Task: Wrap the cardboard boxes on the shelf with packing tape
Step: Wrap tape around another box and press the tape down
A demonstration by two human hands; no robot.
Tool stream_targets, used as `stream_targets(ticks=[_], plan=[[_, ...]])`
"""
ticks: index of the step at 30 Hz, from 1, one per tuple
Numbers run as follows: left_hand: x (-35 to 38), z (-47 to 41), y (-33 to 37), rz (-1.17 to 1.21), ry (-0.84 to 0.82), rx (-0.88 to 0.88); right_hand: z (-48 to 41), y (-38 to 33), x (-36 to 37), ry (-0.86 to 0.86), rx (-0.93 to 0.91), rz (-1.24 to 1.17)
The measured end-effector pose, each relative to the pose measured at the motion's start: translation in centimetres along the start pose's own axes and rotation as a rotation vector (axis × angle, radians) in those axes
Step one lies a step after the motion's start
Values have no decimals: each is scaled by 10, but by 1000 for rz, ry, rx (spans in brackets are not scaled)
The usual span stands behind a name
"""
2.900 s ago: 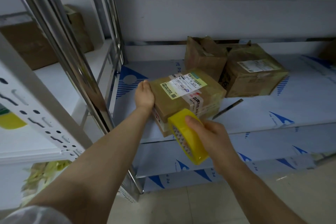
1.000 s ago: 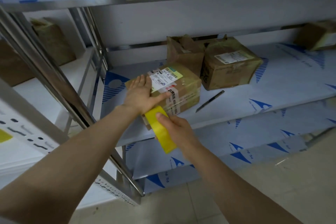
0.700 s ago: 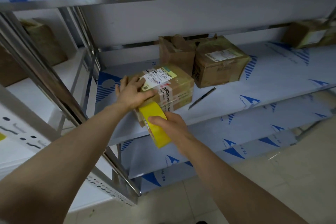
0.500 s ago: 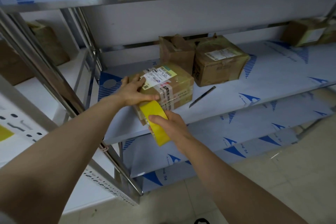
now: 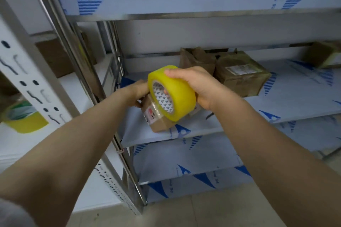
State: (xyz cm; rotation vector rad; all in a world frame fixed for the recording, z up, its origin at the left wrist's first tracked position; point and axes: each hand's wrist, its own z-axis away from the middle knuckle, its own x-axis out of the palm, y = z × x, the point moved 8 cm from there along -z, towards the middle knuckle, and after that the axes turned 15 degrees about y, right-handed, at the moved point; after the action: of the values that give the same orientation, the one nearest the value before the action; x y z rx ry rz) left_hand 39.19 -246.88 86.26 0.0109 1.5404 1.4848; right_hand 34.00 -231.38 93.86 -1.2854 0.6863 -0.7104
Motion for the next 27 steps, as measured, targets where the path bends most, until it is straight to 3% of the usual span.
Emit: stream_targets(ticks=[4, 7, 11, 15, 19, 27], plan=[[-1, -7, -27, 654, 134, -149, -29, -14, 21, 124, -85, 41], [7, -14, -39, 852, 225, -153, -46, -19, 43, 166, -80, 3], [10, -30, -47, 909, 383, -176, -65, -3, 61, 97, 2, -10], [12, -53, -59, 904, 437, -189, -80, 8, 69, 81, -12, 59], [-7, -53, -50, 715, 584, -127, -87, 2, 77, 69, -13, 76], [-5, -54, -39, 561, 532, -42, -69, -16, 56, 138, -97, 122]])
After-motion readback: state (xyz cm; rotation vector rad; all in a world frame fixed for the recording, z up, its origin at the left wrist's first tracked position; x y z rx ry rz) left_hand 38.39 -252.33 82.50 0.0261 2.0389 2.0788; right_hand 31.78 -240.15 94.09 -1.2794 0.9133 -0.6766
